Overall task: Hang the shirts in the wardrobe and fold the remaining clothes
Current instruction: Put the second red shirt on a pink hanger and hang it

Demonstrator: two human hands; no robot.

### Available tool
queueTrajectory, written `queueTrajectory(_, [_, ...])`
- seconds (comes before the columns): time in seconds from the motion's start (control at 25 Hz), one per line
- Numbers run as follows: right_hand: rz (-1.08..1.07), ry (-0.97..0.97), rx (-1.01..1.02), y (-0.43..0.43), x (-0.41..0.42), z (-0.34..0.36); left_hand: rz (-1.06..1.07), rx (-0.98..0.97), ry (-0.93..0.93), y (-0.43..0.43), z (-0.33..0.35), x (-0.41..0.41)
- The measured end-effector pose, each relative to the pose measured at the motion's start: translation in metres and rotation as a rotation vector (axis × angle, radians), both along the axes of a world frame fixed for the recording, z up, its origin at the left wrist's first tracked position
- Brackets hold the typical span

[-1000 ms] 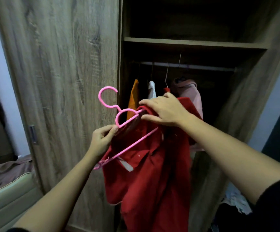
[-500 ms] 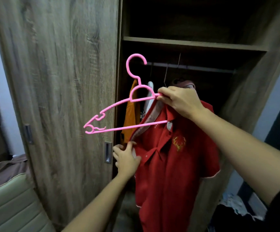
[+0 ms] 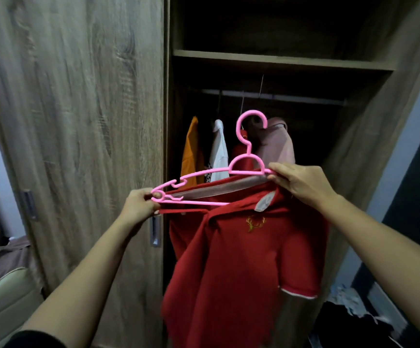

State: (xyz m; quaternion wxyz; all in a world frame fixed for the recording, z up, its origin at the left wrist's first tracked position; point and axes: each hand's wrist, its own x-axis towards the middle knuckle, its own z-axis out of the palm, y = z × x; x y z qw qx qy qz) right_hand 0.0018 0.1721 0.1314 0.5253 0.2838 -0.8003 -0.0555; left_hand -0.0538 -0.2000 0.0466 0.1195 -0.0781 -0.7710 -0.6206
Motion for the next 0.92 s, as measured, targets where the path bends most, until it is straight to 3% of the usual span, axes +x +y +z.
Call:
queueTrajectory(0.24, [-0.001,0.024,-0.034,0.011,-0.015,-0.021,0.068,0.058,-0.141,-0.01,0.03,-0.008])
queueTrajectory(0.44, [-0.013,0.12,0.034,0.0,-0.024,-0.023,0.181,-0.043,-0.217,-0.019,0.033,-0.014])
queueTrajectory(0.72, [-0.01,0.183,0.096,-0.02,-0.032,-0.027,0.48,-0.195,-0.13,-0.01,0.028,-0.006])
queueTrajectory(0.92, [0.039,0.116,0.174,-0.032,-0.042,-0.036,0.654,-0.339,-0.13,-0.001,0.027,-0.013])
